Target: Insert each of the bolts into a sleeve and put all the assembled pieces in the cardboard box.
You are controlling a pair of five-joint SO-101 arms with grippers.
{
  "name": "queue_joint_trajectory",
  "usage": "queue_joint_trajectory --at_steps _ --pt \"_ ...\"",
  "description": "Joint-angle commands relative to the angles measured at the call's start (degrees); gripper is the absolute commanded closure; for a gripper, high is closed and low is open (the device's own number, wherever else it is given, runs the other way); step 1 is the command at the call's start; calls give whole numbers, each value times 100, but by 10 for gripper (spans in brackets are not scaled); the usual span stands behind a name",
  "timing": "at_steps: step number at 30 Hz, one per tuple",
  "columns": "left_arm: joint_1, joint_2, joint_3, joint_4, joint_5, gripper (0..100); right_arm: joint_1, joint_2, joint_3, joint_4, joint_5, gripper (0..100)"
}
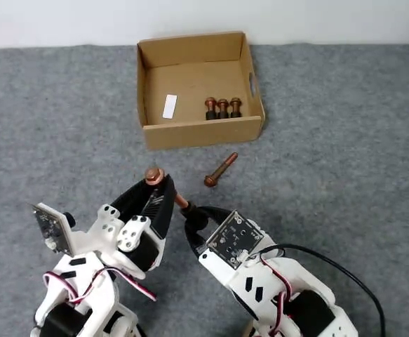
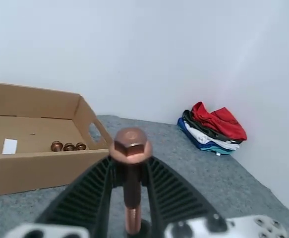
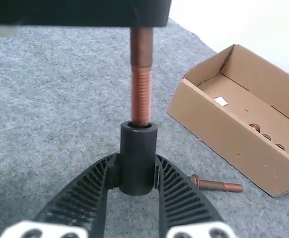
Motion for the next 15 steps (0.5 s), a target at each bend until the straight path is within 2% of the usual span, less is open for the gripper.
queue_joint_trajectory --at_steps 1,4,8,15 --pt "-18 0 -4 -123 9 995 57 -48 -176 -180 62 991" --pt "70 0 4 -26 18 995 57 -48 -176 -180 62 991" --pt "536 0 4 211 18 995 57 -31 -176 -180 62 991" --pt "598 0 4 290 18 995 57 -48 -149 -180 62 991"
